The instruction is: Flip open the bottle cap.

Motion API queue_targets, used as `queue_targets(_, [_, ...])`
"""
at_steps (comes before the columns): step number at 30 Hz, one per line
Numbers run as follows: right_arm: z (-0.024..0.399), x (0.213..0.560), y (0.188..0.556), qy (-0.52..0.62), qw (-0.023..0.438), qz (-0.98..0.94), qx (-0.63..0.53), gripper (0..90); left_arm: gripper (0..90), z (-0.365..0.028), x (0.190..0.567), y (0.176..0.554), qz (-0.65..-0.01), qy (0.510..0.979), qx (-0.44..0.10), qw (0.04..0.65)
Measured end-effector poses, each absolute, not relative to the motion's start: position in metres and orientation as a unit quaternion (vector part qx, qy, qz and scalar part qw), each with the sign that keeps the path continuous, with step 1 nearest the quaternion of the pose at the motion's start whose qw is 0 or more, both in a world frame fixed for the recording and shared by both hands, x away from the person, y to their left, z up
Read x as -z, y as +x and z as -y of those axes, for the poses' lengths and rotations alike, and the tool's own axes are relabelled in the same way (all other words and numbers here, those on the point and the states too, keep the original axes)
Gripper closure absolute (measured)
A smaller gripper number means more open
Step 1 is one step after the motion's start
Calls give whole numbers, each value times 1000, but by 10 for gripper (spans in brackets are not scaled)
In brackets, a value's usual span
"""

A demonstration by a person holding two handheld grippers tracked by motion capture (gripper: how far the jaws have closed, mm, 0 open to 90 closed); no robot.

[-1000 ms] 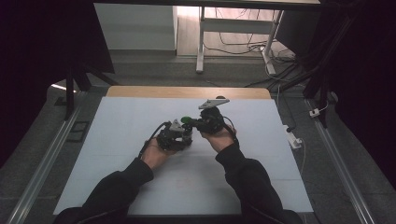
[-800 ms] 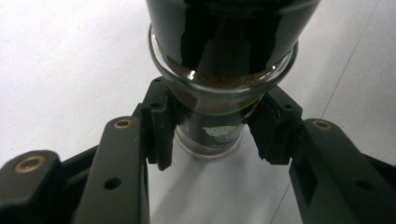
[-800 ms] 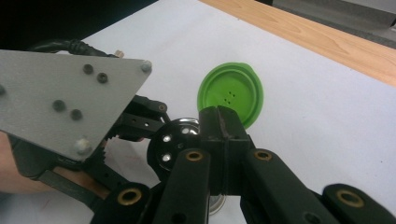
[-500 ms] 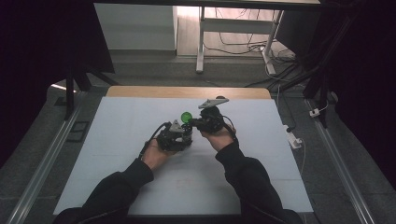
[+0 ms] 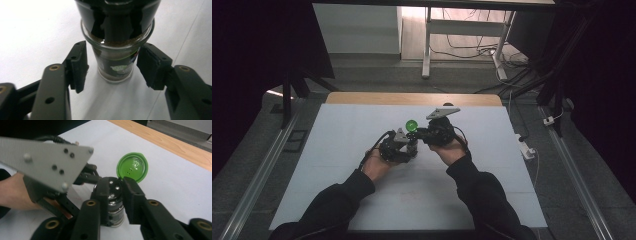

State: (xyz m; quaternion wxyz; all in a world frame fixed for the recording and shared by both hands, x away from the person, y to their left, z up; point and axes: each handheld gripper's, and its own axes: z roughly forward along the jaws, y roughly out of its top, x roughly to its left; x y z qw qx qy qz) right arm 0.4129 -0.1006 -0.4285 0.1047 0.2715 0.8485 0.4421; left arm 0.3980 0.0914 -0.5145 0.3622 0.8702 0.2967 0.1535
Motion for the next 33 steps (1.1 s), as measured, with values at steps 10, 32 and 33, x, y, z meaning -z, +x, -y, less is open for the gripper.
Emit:
queue_targets(10, [109,427,400,276,110,-849,-437,490,261,-106,501,391,-314,872,-106,360])
queue_targets(32, [124,438,368,287,86,-857,-418,82,21,-135,481,357,-322,859,-51,395])
queue_targets(33, [125,438,366,286,86,-857,-419,73,15,-137,480,355,-322,859,-49,395])
